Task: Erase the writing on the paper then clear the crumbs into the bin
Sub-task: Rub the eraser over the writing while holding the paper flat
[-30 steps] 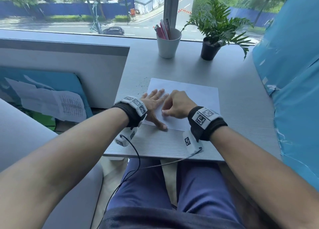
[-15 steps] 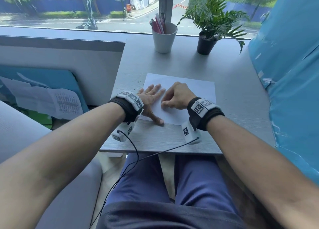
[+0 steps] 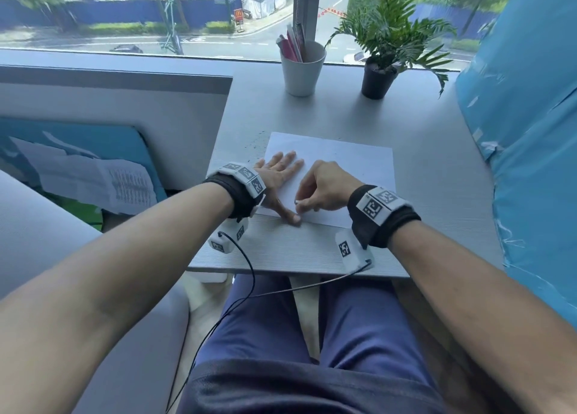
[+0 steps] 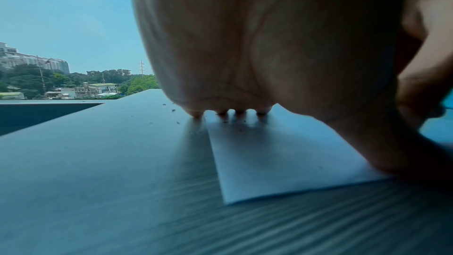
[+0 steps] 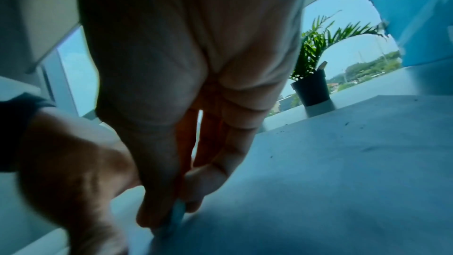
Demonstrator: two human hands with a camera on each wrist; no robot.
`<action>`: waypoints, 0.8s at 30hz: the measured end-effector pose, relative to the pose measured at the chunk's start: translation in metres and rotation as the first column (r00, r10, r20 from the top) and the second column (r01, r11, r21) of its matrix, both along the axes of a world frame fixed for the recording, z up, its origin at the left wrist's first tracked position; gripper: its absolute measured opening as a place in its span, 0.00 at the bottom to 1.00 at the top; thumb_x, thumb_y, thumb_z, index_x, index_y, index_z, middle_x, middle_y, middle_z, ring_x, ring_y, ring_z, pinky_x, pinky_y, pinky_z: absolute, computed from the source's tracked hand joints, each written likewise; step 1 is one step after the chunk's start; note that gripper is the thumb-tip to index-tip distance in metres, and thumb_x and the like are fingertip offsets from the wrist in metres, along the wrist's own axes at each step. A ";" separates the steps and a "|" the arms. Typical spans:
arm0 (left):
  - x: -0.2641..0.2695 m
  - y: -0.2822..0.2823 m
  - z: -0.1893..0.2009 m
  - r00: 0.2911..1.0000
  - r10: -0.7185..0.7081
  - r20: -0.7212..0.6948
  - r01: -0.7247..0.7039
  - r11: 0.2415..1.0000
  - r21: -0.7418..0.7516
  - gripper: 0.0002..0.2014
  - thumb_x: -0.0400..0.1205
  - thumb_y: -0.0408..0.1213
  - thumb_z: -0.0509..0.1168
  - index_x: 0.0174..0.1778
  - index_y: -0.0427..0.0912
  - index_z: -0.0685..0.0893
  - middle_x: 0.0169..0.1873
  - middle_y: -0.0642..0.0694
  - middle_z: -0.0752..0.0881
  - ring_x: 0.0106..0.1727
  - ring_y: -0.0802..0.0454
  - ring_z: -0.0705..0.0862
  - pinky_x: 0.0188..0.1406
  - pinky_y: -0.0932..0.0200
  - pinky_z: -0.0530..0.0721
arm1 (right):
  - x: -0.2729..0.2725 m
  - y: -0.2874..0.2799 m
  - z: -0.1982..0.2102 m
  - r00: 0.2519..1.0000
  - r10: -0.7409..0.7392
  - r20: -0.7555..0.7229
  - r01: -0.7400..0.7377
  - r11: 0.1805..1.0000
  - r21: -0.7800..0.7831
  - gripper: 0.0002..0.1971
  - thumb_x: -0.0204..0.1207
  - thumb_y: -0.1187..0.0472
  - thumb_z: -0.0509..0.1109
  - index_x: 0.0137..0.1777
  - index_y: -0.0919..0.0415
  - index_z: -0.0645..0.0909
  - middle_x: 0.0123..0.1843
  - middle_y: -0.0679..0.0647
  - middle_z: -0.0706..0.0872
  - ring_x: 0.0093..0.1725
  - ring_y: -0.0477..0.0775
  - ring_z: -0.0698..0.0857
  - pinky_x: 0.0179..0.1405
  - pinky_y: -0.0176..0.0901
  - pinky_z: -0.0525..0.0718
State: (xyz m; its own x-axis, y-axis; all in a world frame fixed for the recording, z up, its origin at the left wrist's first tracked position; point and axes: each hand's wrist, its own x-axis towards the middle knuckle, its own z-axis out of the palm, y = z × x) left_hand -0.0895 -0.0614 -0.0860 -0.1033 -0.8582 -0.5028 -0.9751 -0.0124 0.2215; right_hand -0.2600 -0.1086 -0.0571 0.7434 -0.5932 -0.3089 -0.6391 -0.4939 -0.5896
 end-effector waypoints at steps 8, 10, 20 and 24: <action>0.000 -0.001 0.000 1.000 -0.015 0.010 0.014 1.000 0.014 0.73 0.58 0.75 0.74 0.85 0.55 0.29 0.83 0.54 0.26 0.83 0.51 0.26 0.82 0.44 0.30 | -0.001 0.001 -0.003 0.992 -0.119 0.042 0.121 0.991 -0.053 0.04 0.66 0.63 0.82 0.41 0.60 0.93 0.35 0.54 0.92 0.31 0.45 0.87 0.35 0.33 0.85; 0.000 0.000 -0.001 1.000 -0.023 0.008 0.023 1.000 0.003 0.72 0.59 0.75 0.74 0.85 0.56 0.30 0.83 0.54 0.26 0.83 0.52 0.26 0.81 0.44 0.30 | -0.005 -0.001 0.002 0.998 -0.052 -0.046 0.052 0.999 0.006 0.04 0.65 0.63 0.82 0.40 0.58 0.92 0.32 0.55 0.91 0.26 0.44 0.84 0.27 0.28 0.80; 0.008 0.003 -0.003 0.990 -0.014 0.143 0.021 0.999 -0.046 0.53 0.75 0.77 0.54 0.87 0.54 0.34 0.86 0.48 0.32 0.86 0.48 0.33 0.83 0.41 0.31 | -0.047 -0.043 -0.012 0.939 -0.342 -0.028 0.340 0.939 -0.043 0.06 0.69 0.57 0.80 0.44 0.56 0.91 0.41 0.52 0.90 0.41 0.49 0.85 0.39 0.34 0.77; 0.002 0.012 0.009 0.934 0.116 0.339 -0.062 0.984 -0.165 0.46 0.85 0.67 0.48 0.87 0.39 0.37 0.86 0.40 0.37 0.87 0.43 0.35 0.82 0.39 0.30 | -0.048 -0.047 -0.011 0.942 -0.335 -0.013 0.335 0.942 0.008 0.06 0.68 0.57 0.80 0.42 0.57 0.90 0.34 0.48 0.88 0.36 0.45 0.84 0.40 0.35 0.78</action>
State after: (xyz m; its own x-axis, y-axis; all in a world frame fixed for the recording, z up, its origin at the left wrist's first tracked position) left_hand -0.0874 -0.0497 -0.0772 0.1340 -0.9237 -0.3590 -0.9878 -0.0953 -0.1234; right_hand -0.3079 -0.1553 -0.0681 0.4987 -0.8042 -0.3233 -0.7734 -0.2445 -0.5849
